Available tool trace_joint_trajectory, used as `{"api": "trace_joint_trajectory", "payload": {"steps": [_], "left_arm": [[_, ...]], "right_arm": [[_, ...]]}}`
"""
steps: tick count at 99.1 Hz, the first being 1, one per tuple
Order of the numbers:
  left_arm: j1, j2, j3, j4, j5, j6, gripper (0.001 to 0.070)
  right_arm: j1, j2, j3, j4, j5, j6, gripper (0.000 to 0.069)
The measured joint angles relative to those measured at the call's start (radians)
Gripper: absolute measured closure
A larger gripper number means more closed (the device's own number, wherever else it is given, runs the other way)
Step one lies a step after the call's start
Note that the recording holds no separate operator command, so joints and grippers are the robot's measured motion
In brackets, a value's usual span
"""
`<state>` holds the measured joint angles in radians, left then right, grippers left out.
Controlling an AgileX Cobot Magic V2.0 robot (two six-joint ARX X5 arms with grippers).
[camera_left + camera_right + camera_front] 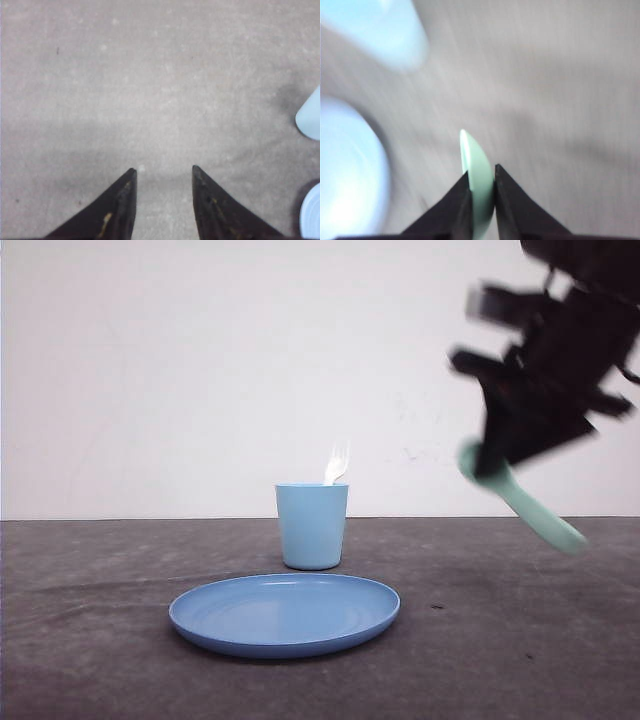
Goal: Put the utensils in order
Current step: 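Lift the green spoon with the right gripper and drop it into the cup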
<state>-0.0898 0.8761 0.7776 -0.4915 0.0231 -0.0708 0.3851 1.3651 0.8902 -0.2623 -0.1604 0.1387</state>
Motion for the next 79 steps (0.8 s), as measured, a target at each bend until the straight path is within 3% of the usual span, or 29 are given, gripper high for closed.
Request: {"api": "trace_joint_trajectory", "payload": {"steps": [47, 79], "left_arm": [[0.0, -0.018, -0.03, 0.082, 0.001, 0.0, 0.0517], [0.0, -0.018, -0.03, 0.099, 0.001, 0.0, 0.0517]], "right_arm": [[0.112, 0.047, 0.022, 0.663, -0.022, -0.004, 0.065], [0.132, 0.216, 0.032, 0.981, -0.02, -0.138, 0.065]]}}
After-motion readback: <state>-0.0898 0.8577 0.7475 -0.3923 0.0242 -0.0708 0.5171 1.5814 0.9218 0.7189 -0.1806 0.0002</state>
